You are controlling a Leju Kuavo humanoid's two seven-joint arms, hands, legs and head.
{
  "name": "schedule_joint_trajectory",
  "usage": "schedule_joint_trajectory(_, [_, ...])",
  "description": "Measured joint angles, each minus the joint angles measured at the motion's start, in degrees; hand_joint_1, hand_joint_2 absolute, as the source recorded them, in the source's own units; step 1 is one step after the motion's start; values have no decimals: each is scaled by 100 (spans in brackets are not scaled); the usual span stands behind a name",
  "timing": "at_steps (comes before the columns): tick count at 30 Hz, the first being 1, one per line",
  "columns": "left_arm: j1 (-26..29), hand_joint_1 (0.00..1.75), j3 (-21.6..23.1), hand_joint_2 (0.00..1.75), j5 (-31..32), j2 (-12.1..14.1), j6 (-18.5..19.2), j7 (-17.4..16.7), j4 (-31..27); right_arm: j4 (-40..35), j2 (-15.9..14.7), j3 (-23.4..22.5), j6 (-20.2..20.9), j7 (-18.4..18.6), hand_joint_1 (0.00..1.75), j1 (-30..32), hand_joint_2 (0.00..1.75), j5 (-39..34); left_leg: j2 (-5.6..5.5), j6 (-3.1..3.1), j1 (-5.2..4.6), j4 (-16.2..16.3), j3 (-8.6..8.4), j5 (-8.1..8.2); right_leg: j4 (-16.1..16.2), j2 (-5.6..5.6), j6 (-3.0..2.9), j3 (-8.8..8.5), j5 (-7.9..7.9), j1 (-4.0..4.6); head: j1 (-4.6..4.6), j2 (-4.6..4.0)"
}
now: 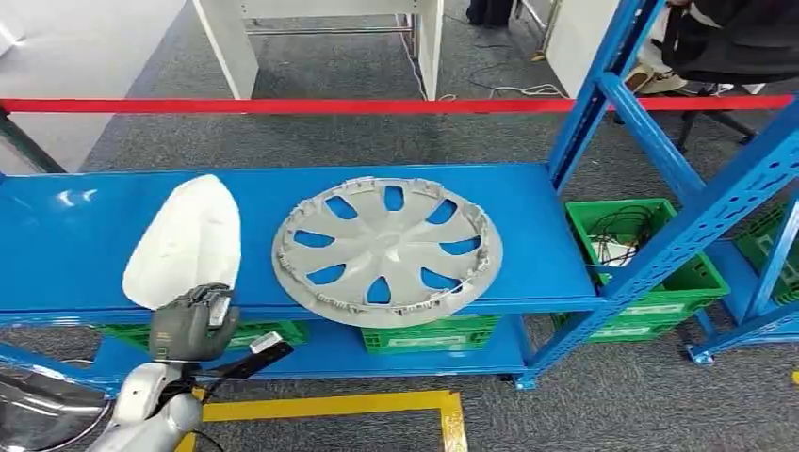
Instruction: Take the parts from the cabinet and place them on the table.
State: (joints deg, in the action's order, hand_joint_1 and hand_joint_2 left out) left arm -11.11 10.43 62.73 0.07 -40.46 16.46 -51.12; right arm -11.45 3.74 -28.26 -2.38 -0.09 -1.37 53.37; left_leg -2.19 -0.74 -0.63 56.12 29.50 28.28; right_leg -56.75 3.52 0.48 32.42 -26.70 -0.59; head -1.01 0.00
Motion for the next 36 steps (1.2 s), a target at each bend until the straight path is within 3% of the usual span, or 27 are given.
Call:
schedule_joint_trajectory(14, [42, 175, -15, 175, -153, 0, -7, 96, -118, 4, 0, -4, -9, 0, 0, 4, 0, 17, 0, 9, 4, 1, 6, -14, -5, 3, 1, 18, 11, 1, -2, 0])
schedule_joint_trajectory(24, [284, 175, -212, 175, -376, -20, -7, 310, -522, 7, 0, -4, -70, -2, 0, 4, 0, 20, 1, 8, 4, 2, 18, -14, -5, 8, 1, 35, 11, 0, -2, 0])
schedule_joint_trajectory(36, [670, 175, -765, 175, -739, -295, -7, 962, -1621, 11, 2, -33, -155, -52, 0, 8, 0, 66, 1, 8, 4, 2, 36, -13, -5, 10, 1, 52, 10, 0, -2, 0])
